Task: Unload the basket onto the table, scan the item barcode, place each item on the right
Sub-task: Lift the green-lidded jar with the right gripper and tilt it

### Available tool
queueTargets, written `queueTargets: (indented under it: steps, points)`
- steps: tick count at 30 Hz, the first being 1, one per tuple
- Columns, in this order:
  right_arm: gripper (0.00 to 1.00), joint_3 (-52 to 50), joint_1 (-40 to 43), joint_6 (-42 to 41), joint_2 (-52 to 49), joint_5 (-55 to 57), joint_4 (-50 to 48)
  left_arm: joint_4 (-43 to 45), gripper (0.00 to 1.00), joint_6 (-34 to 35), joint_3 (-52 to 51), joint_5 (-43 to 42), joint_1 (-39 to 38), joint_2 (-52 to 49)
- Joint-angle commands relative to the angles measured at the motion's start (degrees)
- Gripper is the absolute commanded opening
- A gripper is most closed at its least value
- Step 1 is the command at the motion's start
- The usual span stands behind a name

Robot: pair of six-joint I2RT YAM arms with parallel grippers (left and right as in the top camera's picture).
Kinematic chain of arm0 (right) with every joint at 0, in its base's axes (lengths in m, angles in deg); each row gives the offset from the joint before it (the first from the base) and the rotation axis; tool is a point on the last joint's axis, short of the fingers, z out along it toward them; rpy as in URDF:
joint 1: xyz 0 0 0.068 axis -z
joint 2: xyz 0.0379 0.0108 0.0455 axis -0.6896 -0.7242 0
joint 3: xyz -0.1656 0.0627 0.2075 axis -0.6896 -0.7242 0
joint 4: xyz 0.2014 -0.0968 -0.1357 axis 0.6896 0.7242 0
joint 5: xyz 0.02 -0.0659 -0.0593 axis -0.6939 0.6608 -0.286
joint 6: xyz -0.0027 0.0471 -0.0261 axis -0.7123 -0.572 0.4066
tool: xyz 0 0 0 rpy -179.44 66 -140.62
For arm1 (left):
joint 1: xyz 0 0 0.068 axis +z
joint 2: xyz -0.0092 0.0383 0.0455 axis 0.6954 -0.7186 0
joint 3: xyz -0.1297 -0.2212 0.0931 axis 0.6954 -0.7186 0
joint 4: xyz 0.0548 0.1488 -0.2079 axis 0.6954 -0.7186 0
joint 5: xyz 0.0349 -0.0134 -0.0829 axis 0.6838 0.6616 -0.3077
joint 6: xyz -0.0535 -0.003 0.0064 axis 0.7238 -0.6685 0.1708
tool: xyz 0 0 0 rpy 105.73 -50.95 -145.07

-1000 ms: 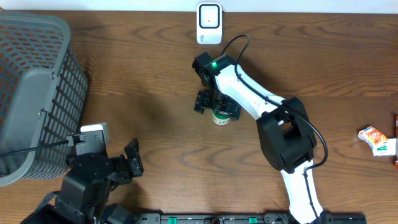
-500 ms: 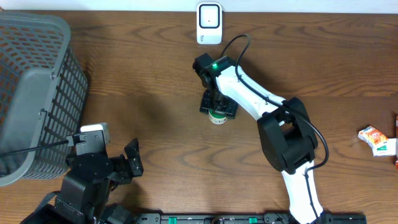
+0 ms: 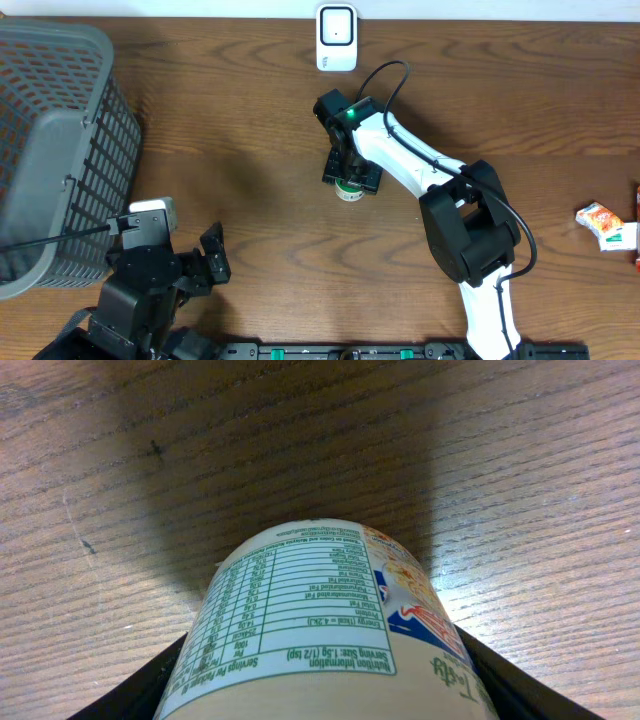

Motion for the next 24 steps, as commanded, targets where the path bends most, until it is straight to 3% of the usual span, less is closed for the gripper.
queueTargets:
  steps: [1,17,24]
  points:
    - [0.56,-2.1,-0.5,-0.7,-1.5,-2.1,0.3,-0.1,0.97,0.2,-0.4,0.8,0.4,-0.3]
    - [0.46,4.4,0.6,2.5,-1.5,-2.3,6.6,-0.1,0.97,0.2,-0.4,0.8,0.4,-0.3]
    - [0.46,9.6,0.7,5.7,-1.5,-2.3,11.6,-0.1,0.97,0.2,-0.4,0.8,0.4,-0.3]
